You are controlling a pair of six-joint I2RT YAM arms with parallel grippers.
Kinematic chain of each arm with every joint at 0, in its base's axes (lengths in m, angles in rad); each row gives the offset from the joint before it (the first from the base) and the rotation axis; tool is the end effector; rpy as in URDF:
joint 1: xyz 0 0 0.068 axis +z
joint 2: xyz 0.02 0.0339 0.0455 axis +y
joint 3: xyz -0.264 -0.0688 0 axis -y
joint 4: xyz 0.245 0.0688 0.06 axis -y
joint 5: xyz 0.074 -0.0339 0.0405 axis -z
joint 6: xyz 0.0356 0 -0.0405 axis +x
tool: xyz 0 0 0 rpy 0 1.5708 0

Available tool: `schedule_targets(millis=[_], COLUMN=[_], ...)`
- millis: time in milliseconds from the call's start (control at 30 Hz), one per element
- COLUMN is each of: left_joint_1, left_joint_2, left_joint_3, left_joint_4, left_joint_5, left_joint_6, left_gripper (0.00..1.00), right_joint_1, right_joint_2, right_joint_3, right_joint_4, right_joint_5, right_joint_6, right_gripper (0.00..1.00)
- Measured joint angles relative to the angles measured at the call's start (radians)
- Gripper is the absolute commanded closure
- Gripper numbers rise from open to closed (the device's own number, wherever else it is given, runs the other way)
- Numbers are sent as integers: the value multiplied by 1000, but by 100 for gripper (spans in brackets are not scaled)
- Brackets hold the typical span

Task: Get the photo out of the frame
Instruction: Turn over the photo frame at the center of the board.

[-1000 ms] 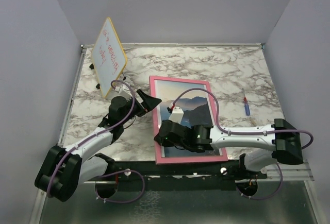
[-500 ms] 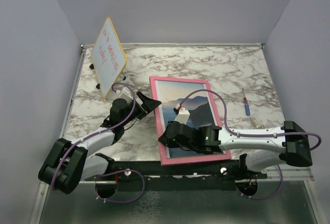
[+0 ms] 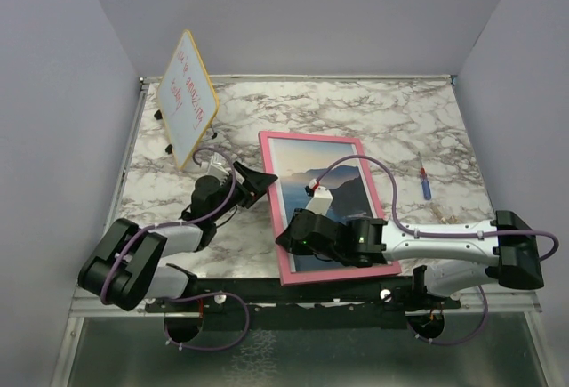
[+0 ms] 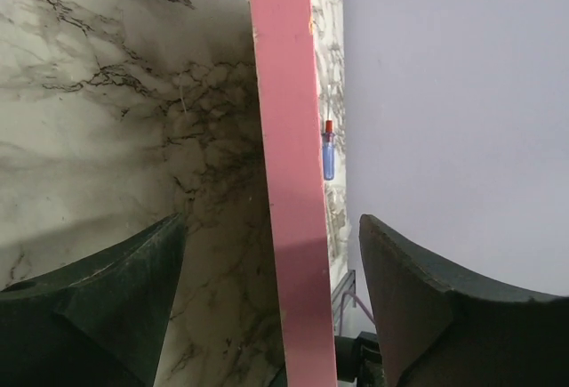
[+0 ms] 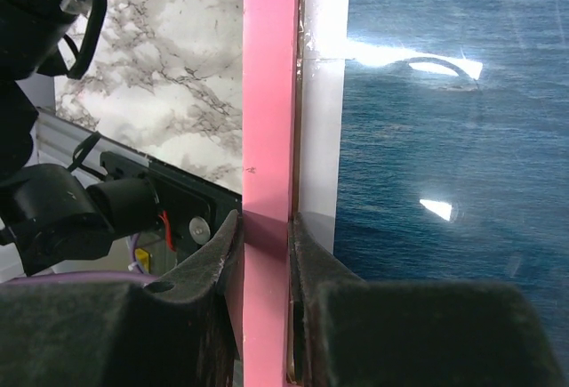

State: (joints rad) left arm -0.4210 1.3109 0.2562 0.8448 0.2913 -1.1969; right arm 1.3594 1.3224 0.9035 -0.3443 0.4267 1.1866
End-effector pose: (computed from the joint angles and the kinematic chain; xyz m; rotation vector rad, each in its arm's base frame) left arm 0.2066 -0.1037 0.1626 -0.5351 1.9353 -1.3697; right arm 0.0732 0.2709 0.2510 0.0142 2.3972 0.8233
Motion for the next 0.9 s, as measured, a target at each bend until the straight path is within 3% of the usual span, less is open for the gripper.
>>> schedule_targets(millis=[233,367,433,633,767,900], left_joint_1=[-8,-13,-16,-25,-26,-26], left_joint_2=[34,110,164,286,291,290], left_joint_3=[-17,-15,-15,-37,-37,-48], left_joint_4=[125,254,330,530,557,560], left_joint_5=[41,78,94,105,106,103], left_joint_6=[-27,-53,-79,-158,-179,-183], left_gripper=[29,35,42,48,44,48], right_joint_1=[0,0,0,0,0,0], right_joint_2=[-8,-8,-8,-8,-8,-5], right_joint_3=[-4,-4,-4,-3,-3,3], right_joint_4=[-4,-5,-5,-5,-3,-10], right_joint_5=[7,8,10,11,16,16], right_joint_6=[10,10,10,10,10,10], right_gripper=[100,99,100,100,100,100])
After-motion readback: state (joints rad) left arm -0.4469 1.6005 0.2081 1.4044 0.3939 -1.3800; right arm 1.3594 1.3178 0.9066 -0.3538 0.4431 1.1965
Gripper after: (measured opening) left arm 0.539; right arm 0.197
